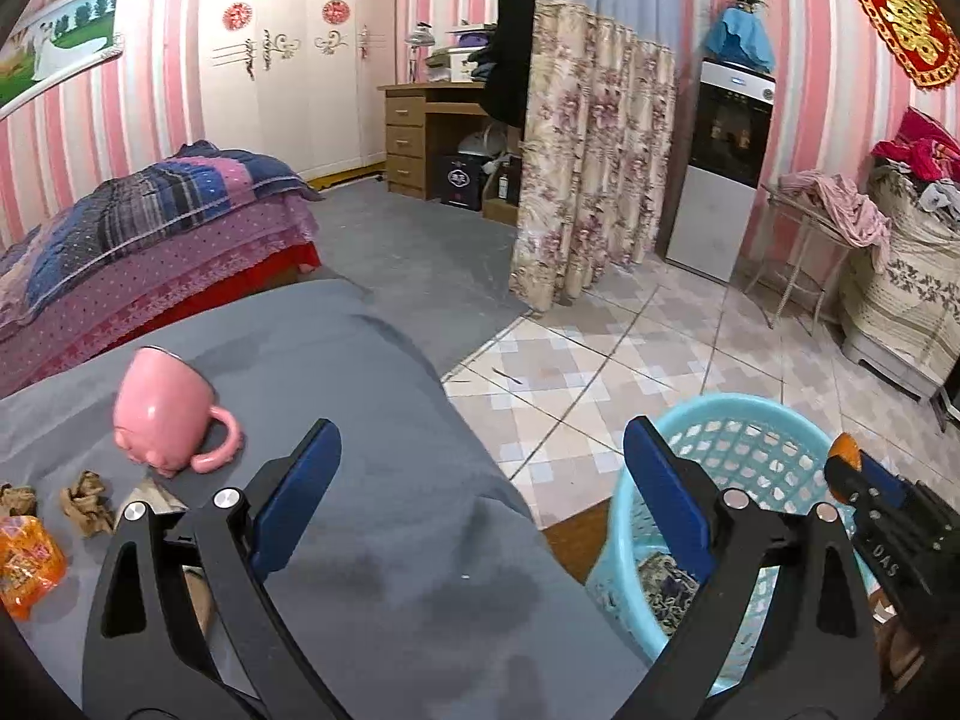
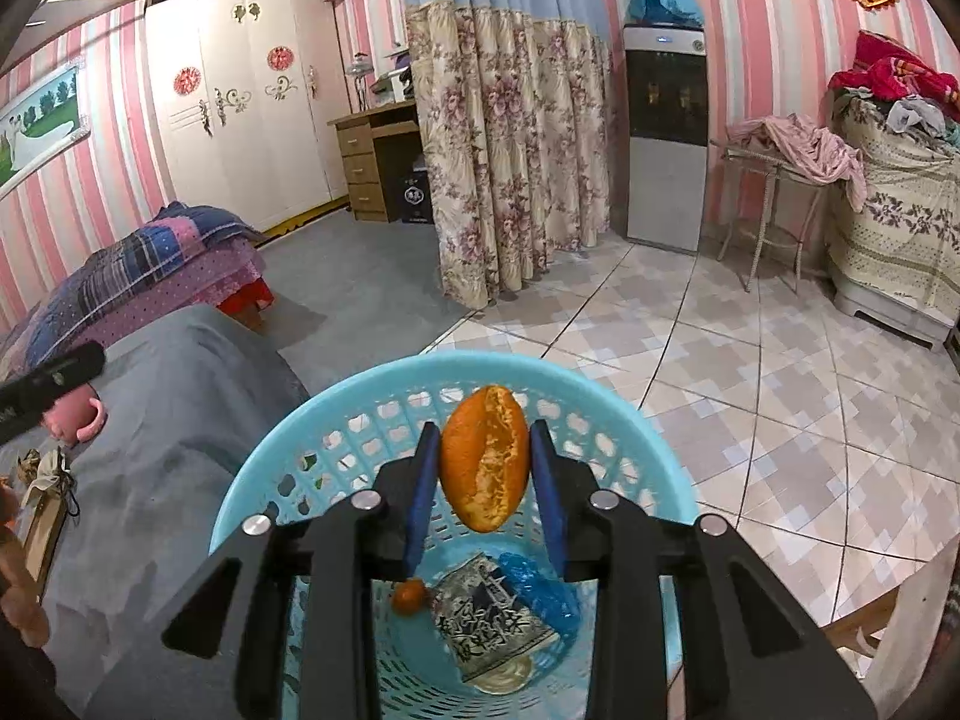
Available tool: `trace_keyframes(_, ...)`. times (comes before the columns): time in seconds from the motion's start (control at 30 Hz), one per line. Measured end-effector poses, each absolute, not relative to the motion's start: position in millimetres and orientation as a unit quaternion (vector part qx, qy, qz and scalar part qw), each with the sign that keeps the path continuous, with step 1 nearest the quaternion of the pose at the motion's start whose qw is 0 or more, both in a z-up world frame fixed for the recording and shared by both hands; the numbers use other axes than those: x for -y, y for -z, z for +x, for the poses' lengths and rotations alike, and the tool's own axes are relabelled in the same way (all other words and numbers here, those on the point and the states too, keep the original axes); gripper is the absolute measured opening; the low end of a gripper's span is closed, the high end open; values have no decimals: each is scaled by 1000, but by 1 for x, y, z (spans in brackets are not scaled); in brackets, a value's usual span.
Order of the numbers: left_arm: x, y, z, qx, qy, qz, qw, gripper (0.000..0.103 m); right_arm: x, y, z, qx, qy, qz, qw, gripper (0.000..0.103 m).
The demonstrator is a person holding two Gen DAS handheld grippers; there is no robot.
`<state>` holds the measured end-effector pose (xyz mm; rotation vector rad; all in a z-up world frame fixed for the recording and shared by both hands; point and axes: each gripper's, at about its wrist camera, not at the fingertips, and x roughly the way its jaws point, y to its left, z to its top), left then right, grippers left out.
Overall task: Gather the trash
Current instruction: 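Open the right gripper to drop the orange peel into the basket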
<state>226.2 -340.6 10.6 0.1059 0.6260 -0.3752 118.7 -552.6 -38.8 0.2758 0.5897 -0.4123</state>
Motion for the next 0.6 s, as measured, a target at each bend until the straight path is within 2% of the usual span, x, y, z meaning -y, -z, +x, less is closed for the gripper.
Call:
trace_keyframes(0.03, 338, -12, 227, -307, 182, 51, 933, 92, 551, 40, 121, -289, 205, 133, 926, 52)
trace_keyframes(0.1, 332, -14, 228, -307, 179, 51, 933, 92, 550, 40, 121, -285, 212, 133, 925, 68)
trace_keyframes(0.17, 328, -18, 227, -304, 174, 52, 935, 92, 550, 38, 120, -284, 213, 138, 924, 71)
trace_keyframes(0.23, 322, -22, 225, -300, 172, 51, 937, 92, 550, 36, 118, -284, 216, 141, 924, 84)
trace_keyframes(0.43, 305, -40, 220, -293, 165, 33, 941, 95, 543, 23, 112, -269, 215, 143, 928, 94)
trace_keyframes(0.6, 286, -55, 211, -279, 149, 39, 948, 96, 515, 0, 111, -250, 190, 126, 941, 97)
